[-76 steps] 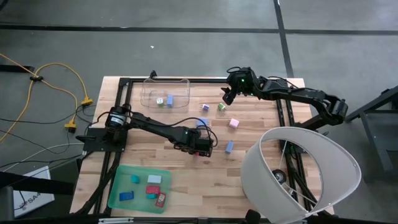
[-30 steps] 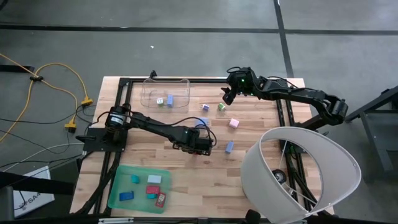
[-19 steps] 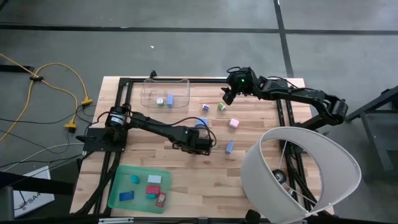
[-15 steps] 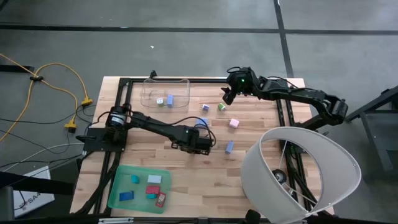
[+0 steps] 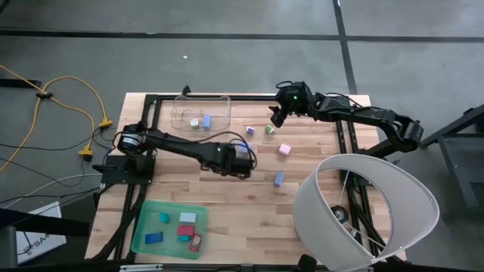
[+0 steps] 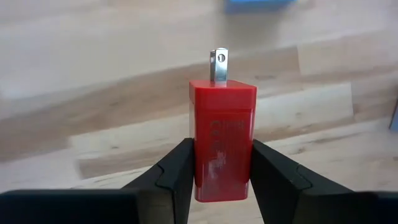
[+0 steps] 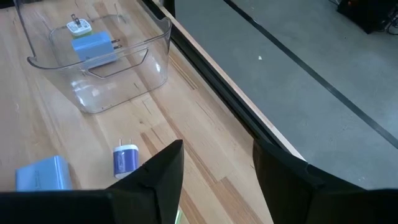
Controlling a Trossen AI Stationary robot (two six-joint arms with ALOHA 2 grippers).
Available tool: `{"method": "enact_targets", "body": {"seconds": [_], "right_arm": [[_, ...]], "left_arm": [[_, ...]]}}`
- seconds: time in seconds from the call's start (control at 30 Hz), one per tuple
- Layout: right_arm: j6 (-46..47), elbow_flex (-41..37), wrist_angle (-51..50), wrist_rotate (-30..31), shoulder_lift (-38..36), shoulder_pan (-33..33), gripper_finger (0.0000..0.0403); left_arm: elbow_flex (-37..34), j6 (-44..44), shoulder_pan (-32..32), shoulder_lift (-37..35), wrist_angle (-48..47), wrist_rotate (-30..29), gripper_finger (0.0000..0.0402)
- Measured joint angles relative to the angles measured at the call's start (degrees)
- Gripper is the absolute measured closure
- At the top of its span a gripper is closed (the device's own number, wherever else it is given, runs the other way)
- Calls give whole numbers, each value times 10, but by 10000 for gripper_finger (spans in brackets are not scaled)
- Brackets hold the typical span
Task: Pick & Place Office items
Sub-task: Put the red charger adapter into the transparent bin
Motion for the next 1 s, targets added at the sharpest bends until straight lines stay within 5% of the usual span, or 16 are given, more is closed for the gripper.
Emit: {"method": "enact_targets", "body": {"seconds": [0.47,1.0], "right_arm": [[0,0,2,0,0,0,223],[0,0,6,0,0,0,223]], "left_arm": [[0,105,129,-96,-78,19,271],[0,295,326,-111,-52,66,271]]}}
